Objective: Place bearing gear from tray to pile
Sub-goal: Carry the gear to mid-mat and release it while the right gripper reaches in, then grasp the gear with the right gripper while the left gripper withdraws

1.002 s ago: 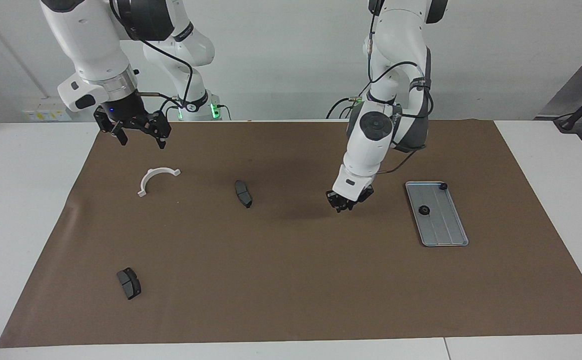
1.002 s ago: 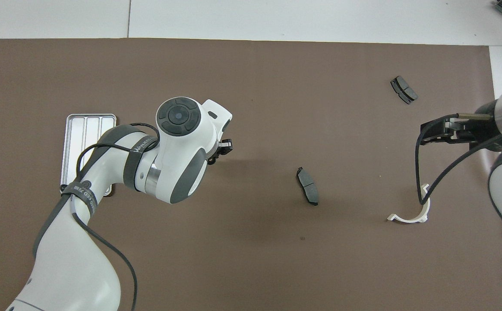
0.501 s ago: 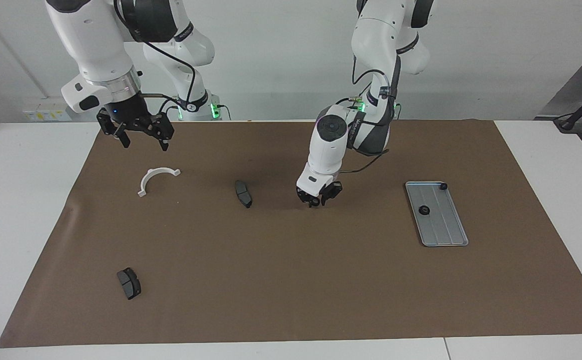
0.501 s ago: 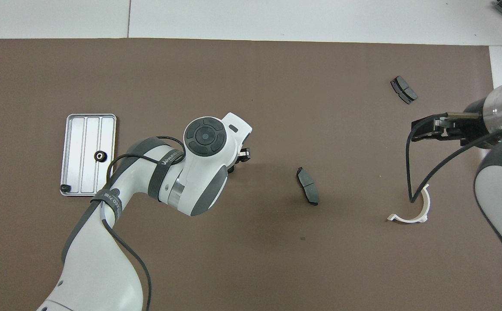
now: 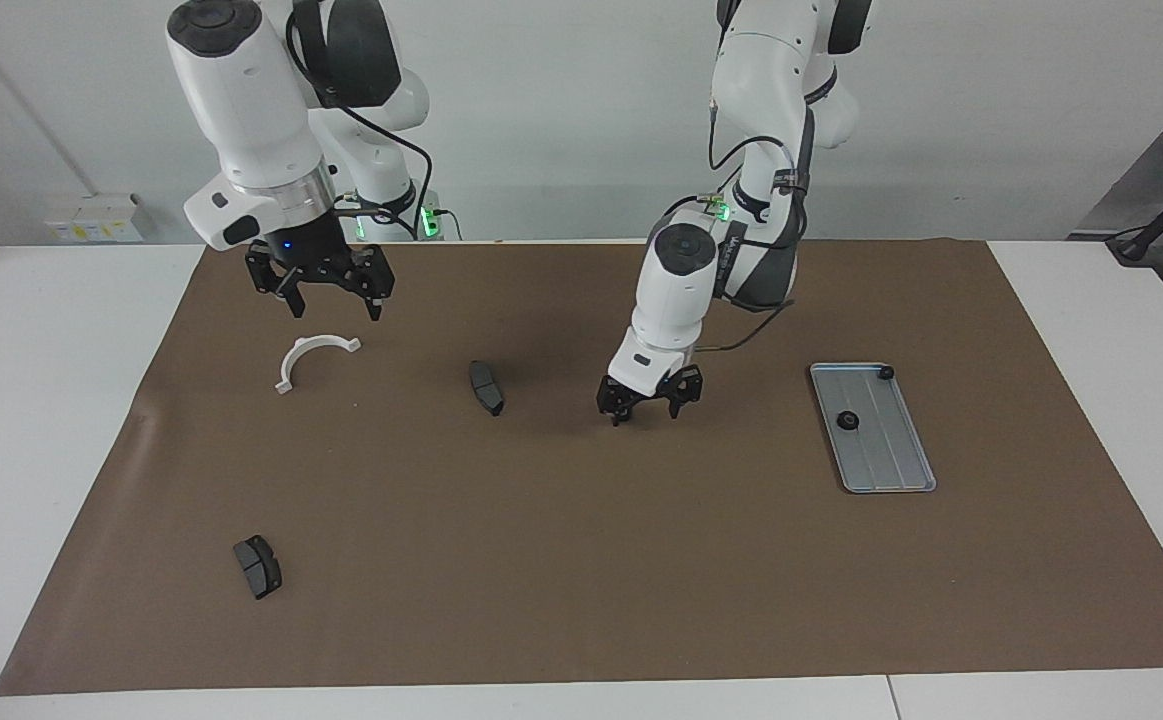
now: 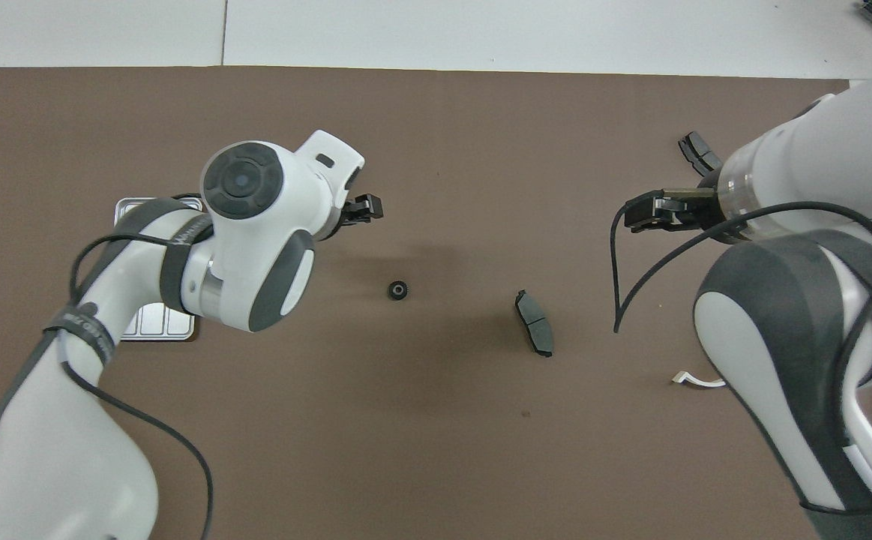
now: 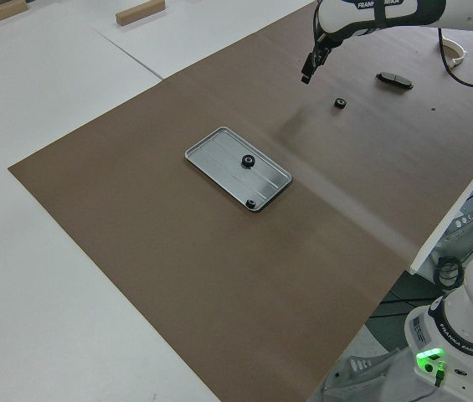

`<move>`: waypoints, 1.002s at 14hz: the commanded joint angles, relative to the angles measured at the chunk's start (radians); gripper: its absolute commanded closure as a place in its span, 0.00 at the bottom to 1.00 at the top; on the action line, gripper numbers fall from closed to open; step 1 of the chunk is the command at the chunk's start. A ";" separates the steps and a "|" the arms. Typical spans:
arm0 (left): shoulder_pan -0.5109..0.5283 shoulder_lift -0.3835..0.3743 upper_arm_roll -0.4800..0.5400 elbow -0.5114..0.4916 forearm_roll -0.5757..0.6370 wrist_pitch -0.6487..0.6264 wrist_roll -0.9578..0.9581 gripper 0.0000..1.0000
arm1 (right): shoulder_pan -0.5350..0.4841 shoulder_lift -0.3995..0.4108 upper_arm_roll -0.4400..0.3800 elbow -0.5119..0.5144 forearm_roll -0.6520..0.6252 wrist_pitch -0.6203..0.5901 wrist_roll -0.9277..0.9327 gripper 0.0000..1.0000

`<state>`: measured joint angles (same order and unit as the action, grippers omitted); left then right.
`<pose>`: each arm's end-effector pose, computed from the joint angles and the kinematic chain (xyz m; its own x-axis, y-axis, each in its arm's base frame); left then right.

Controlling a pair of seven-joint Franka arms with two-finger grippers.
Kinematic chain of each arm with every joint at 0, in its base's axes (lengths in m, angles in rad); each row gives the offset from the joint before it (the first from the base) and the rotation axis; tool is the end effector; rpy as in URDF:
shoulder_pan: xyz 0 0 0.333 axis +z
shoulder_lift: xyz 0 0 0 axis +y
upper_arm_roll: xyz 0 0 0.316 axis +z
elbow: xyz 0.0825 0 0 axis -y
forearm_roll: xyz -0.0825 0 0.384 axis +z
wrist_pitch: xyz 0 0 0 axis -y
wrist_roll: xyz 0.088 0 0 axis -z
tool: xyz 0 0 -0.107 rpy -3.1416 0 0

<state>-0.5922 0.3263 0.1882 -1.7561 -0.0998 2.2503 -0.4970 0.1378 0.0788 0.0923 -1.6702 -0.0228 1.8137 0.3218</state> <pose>0.6006 -0.2713 0.4024 0.9804 0.1397 0.1392 0.1254 -0.9864 0.1066 0.5795 0.1320 0.5538 0.9940 -0.0874 0.0664 -0.0871 -0.9962 -0.0061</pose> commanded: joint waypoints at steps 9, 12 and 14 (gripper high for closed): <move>0.357 -0.257 0.000 -0.003 0.015 -0.372 0.510 0.00 | 0.301 0.320 -0.002 0.138 -0.014 0.182 0.287 0.00; 0.394 -0.276 0.000 -0.003 0.015 -0.397 0.595 0.00 | 0.383 0.445 -0.002 0.225 -0.063 0.199 0.374 0.00; 0.394 -0.277 0.014 -0.002 0.017 -0.402 0.604 0.00 | 0.425 0.559 -0.003 0.335 -0.080 0.200 0.427 0.00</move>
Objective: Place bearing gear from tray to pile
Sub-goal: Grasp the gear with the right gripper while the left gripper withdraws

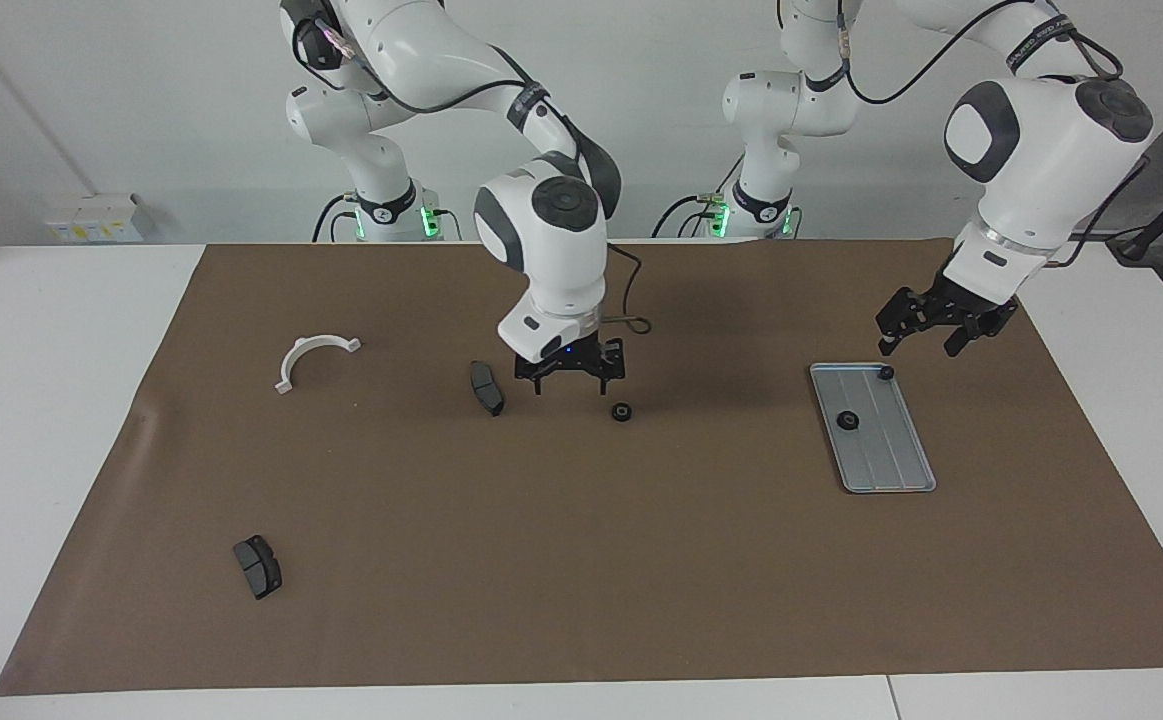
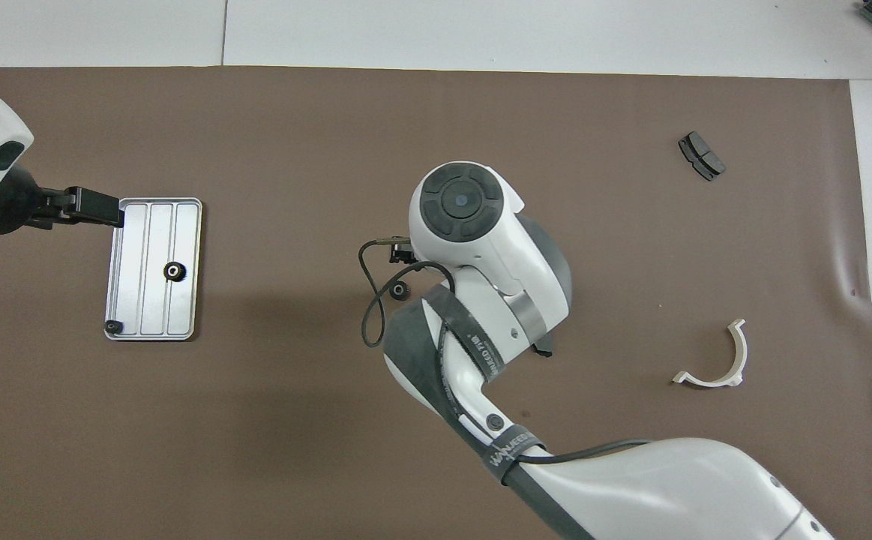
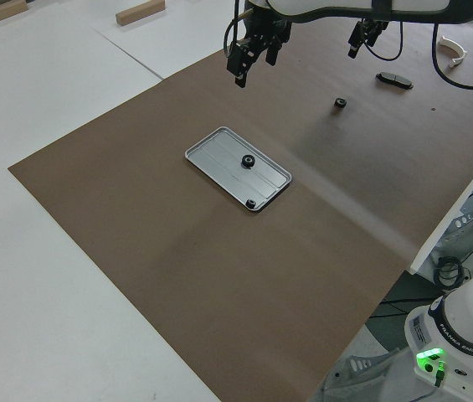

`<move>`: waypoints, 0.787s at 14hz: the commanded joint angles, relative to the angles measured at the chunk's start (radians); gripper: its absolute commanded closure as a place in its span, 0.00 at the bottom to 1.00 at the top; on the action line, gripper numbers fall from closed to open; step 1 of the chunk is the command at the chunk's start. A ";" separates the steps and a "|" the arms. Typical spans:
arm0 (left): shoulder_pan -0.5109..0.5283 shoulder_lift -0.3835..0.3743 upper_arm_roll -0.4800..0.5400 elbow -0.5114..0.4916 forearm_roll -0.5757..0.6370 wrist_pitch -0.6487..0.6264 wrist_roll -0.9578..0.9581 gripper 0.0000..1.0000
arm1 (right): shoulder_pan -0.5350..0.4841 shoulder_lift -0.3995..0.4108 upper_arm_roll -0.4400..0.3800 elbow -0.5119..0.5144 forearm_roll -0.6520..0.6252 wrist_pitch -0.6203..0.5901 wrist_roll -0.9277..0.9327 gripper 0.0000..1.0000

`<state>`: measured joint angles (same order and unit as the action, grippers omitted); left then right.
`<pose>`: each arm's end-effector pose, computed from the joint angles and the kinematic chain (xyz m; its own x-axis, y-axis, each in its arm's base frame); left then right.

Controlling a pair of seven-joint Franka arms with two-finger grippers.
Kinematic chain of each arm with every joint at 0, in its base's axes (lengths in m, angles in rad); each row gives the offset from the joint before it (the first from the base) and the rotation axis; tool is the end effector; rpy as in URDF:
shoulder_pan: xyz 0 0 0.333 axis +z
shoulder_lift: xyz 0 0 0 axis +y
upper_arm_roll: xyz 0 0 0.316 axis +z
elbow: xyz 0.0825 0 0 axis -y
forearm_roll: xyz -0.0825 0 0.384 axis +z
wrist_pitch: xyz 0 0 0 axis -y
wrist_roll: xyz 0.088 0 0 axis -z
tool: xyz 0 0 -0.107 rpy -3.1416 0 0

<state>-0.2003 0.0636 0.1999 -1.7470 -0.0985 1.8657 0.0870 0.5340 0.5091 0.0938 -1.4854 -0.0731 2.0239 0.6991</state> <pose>0.5886 -0.0105 0.5311 0.9963 -0.0596 0.0623 -0.0644 -0.9949 0.0779 0.5760 0.3998 0.3829 0.9979 -0.0529 0.0377 -0.0528 -0.9986 -0.0042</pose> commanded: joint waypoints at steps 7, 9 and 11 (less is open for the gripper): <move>0.001 -0.025 -0.007 -0.011 0.072 0.004 0.020 0.00 | 0.066 0.143 0.000 0.042 -0.017 0.119 0.065 0.00; -0.001 -0.025 -0.005 -0.014 0.072 0.007 0.020 0.00 | 0.067 0.121 0.000 -0.021 -0.017 0.151 0.062 0.00; -0.004 -0.027 -0.005 -0.015 0.072 0.006 0.019 0.00 | 0.069 0.111 0.000 -0.038 -0.017 0.141 0.063 0.00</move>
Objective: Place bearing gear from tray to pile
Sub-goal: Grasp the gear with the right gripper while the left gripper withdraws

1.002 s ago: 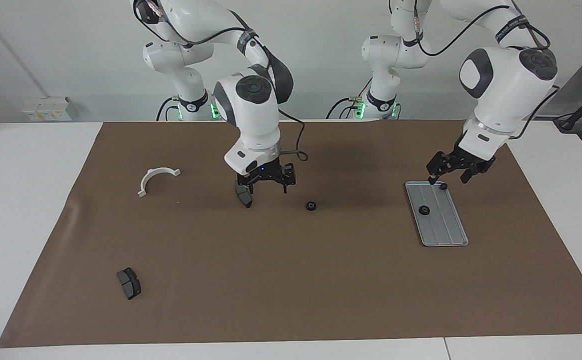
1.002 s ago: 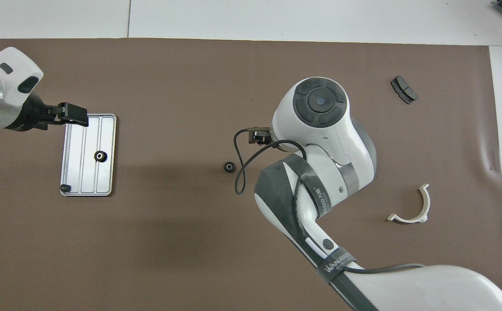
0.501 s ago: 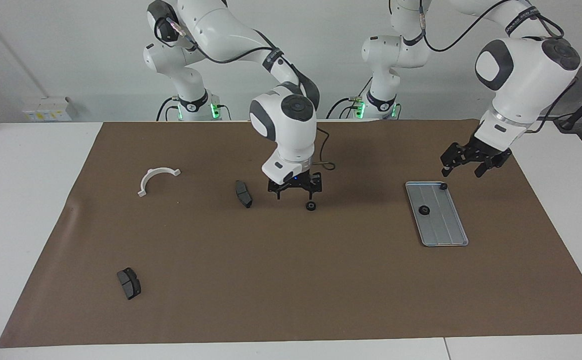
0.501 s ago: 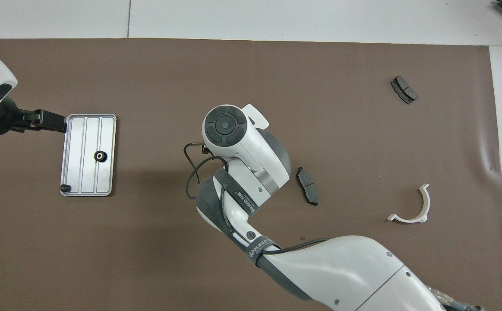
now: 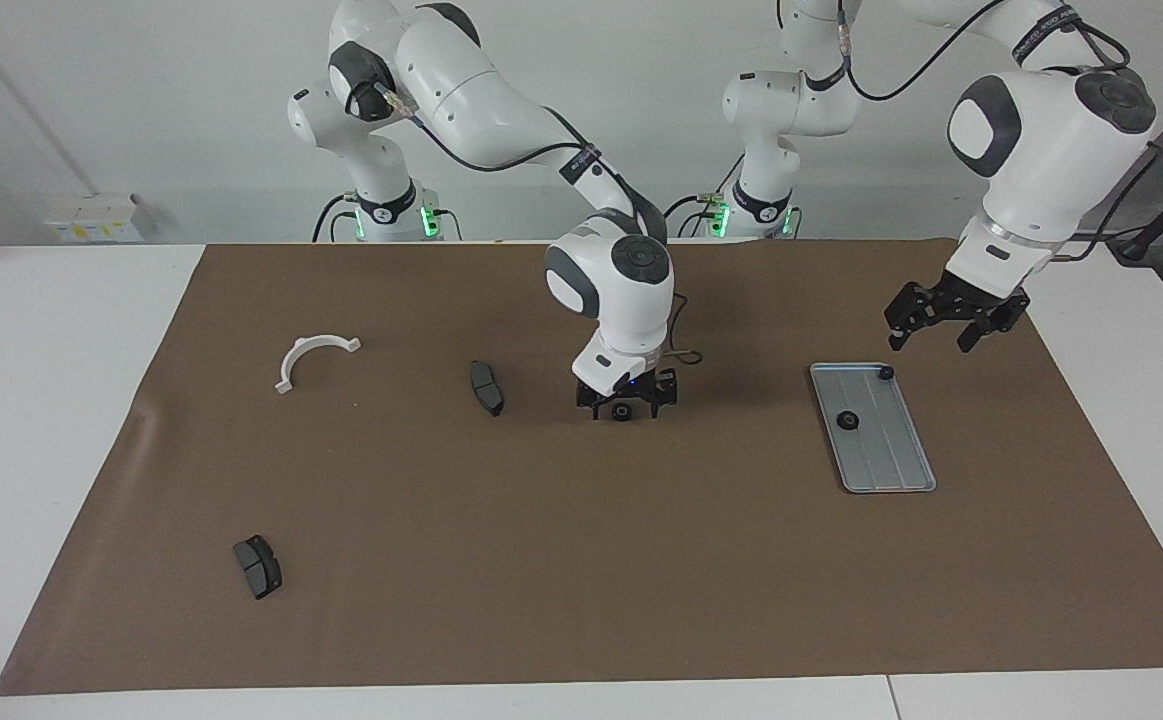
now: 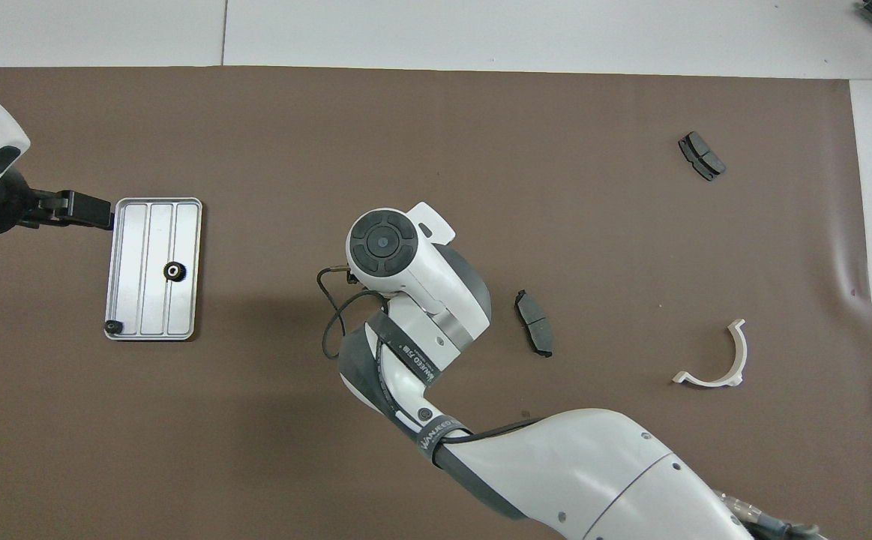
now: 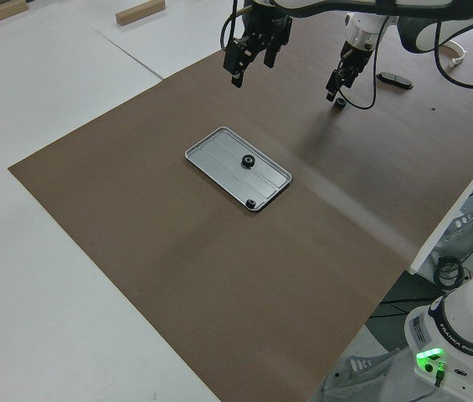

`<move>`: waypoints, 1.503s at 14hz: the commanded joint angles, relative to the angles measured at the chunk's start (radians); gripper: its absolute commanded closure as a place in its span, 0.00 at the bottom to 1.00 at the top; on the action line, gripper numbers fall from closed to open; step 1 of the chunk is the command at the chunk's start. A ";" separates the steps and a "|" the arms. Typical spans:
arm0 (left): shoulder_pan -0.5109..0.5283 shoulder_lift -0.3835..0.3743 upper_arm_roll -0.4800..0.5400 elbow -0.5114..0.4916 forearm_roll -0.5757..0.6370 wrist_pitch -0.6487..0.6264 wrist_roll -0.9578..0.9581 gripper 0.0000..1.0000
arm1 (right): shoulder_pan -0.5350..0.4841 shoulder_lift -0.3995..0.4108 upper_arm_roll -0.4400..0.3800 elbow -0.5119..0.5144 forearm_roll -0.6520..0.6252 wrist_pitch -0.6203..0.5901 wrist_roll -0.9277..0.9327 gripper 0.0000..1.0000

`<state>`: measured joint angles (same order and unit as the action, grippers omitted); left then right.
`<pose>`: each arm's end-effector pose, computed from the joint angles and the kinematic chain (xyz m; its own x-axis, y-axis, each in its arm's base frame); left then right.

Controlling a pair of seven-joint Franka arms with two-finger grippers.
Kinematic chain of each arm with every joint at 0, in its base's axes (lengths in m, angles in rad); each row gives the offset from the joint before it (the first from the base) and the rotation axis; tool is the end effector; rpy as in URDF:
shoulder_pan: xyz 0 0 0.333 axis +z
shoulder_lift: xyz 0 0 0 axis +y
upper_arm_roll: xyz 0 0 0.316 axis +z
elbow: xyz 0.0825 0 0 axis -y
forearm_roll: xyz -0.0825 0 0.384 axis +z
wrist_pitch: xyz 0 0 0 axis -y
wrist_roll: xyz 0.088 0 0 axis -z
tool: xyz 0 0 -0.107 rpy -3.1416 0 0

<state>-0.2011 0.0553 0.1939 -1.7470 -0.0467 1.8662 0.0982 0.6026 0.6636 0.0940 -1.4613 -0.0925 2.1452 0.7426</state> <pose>0.5869 -0.0101 0.5356 0.9934 -0.0926 0.0678 -0.0947 -0.9951 0.0283 0.5623 0.4495 0.2956 0.9994 -0.0172 0.0314 -0.0172 -0.9999 -0.0003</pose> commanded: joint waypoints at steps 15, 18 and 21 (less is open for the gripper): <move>0.003 -0.008 0.007 0.046 0.025 -0.067 0.006 0.00 | 0.009 -0.061 0.001 -0.146 0.004 0.147 0.026 0.33; 0.005 0.020 0.007 0.141 0.027 -0.163 0.006 0.00 | 0.011 -0.064 0.001 -0.145 0.002 0.136 0.026 0.58; 0.003 0.046 0.007 0.207 0.028 -0.237 0.006 0.00 | 0.013 -0.064 0.001 -0.133 0.001 0.127 0.031 0.85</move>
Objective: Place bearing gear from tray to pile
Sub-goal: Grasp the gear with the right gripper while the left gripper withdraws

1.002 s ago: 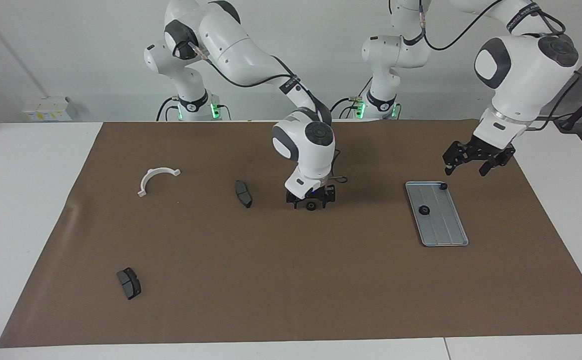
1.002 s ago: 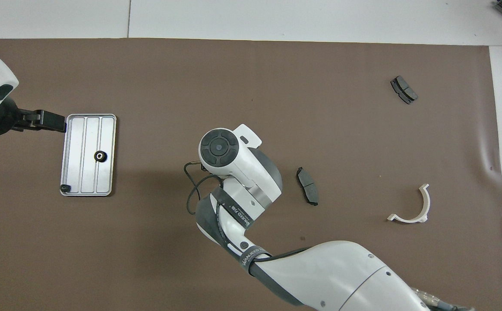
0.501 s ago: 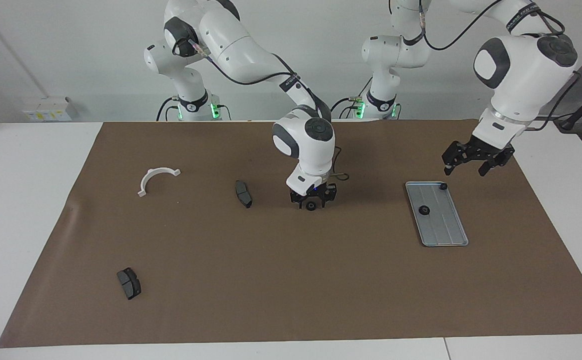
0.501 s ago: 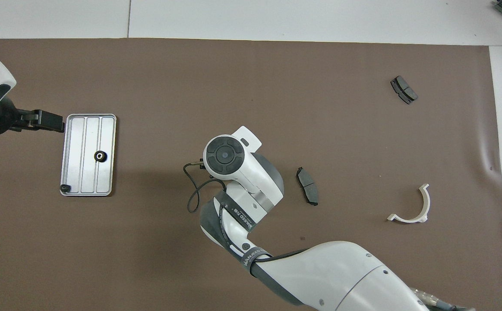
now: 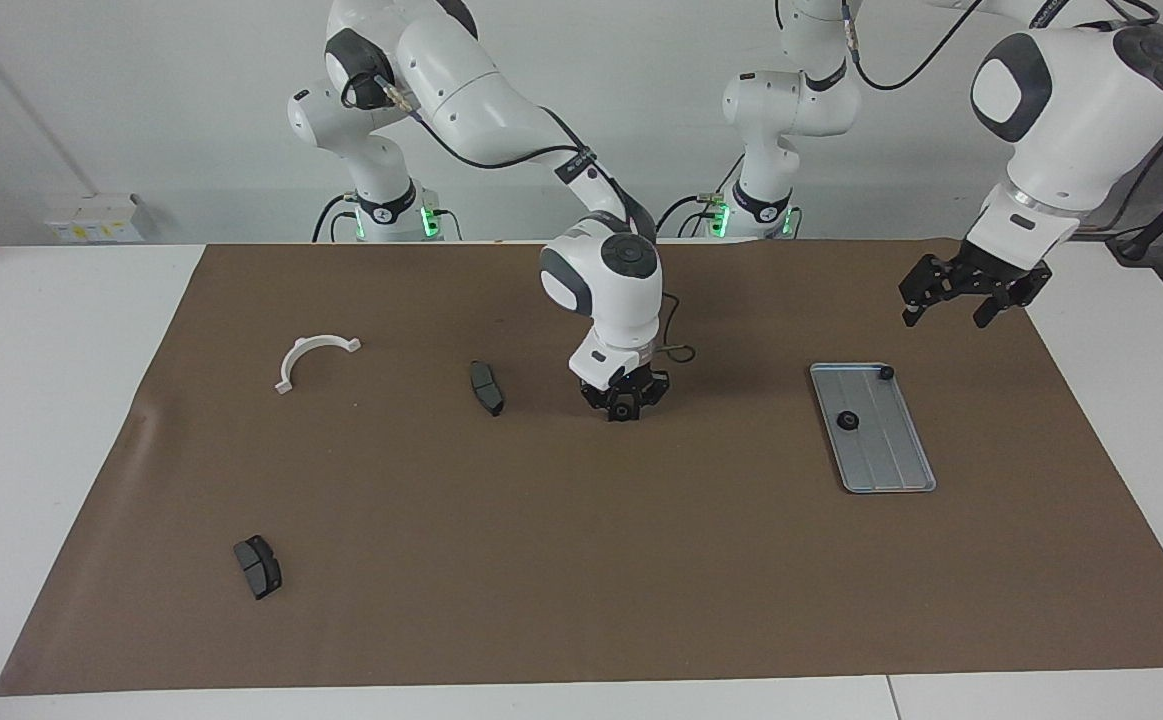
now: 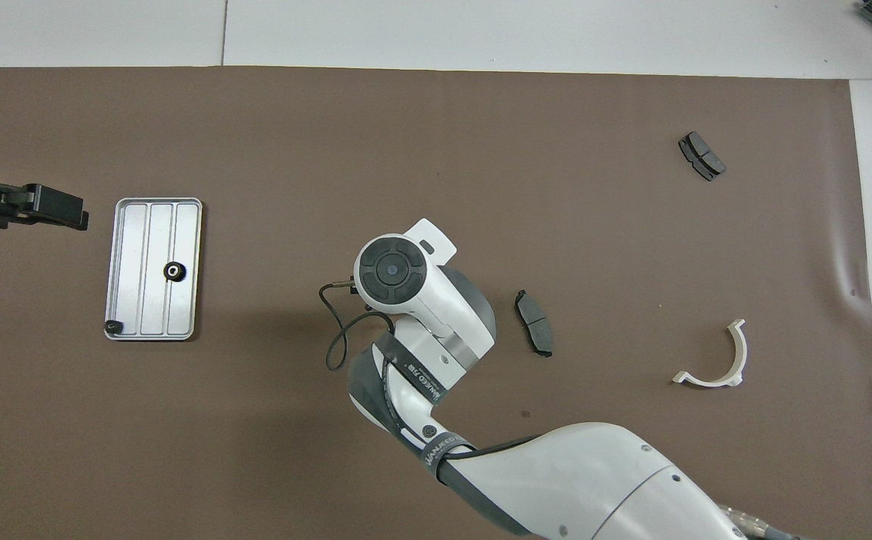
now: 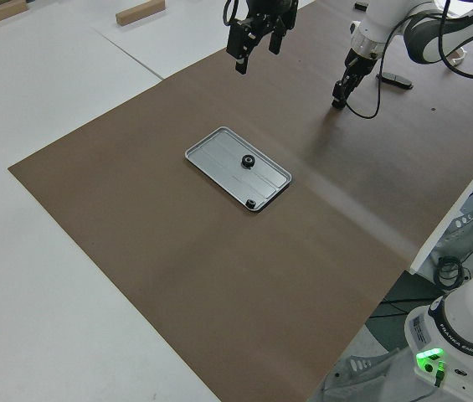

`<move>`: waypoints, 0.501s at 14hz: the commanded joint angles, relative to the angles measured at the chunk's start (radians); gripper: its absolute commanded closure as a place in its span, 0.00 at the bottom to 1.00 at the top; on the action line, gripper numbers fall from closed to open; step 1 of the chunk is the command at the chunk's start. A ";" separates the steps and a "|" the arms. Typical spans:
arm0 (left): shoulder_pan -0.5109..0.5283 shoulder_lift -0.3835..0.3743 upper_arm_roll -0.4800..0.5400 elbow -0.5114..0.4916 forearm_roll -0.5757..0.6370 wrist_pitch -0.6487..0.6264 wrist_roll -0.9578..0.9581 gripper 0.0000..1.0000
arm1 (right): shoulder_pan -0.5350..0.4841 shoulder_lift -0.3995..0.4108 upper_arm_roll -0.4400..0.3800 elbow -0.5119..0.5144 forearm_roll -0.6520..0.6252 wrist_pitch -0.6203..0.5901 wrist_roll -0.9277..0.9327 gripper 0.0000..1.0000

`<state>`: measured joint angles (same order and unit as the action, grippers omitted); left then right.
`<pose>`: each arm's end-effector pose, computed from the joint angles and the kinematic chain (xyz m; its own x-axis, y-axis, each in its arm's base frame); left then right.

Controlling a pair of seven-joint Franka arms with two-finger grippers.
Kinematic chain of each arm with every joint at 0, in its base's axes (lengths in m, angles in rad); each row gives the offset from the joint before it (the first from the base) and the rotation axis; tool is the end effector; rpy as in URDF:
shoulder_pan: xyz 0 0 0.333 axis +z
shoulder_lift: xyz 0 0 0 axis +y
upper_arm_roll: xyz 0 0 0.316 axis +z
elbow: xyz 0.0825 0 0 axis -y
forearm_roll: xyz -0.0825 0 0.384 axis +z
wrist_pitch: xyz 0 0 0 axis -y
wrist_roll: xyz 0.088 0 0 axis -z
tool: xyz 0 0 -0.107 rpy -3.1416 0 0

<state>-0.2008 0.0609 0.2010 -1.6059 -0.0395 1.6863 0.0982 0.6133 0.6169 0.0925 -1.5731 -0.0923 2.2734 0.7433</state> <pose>0.5815 -0.0069 0.5842 0.9953 -0.0939 0.0232 -0.0945 -0.9952 0.0250 0.5461 0.4497 0.2895 0.9969 -0.0018 0.0782 0.0015 -0.9991 -0.0422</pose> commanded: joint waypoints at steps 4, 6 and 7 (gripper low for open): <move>0.003 0.036 0.000 0.066 0.016 -0.039 0.005 0.00 | -0.010 -0.034 -0.005 -0.001 -0.014 -0.012 0.027 0.90; 0.003 0.036 0.000 0.066 0.012 -0.037 0.006 0.00 | -0.044 -0.065 -0.008 -0.004 -0.014 -0.015 0.013 0.91; 0.003 0.036 0.000 0.064 0.012 -0.039 0.005 0.00 | -0.065 -0.083 -0.008 -0.013 -0.014 -0.015 -0.001 0.92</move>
<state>-0.2009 0.0819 0.2008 -1.5721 -0.0386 1.6631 0.0982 0.5938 0.5851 0.0773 -1.5643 -0.0936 2.2735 0.7434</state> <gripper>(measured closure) 0.000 0.648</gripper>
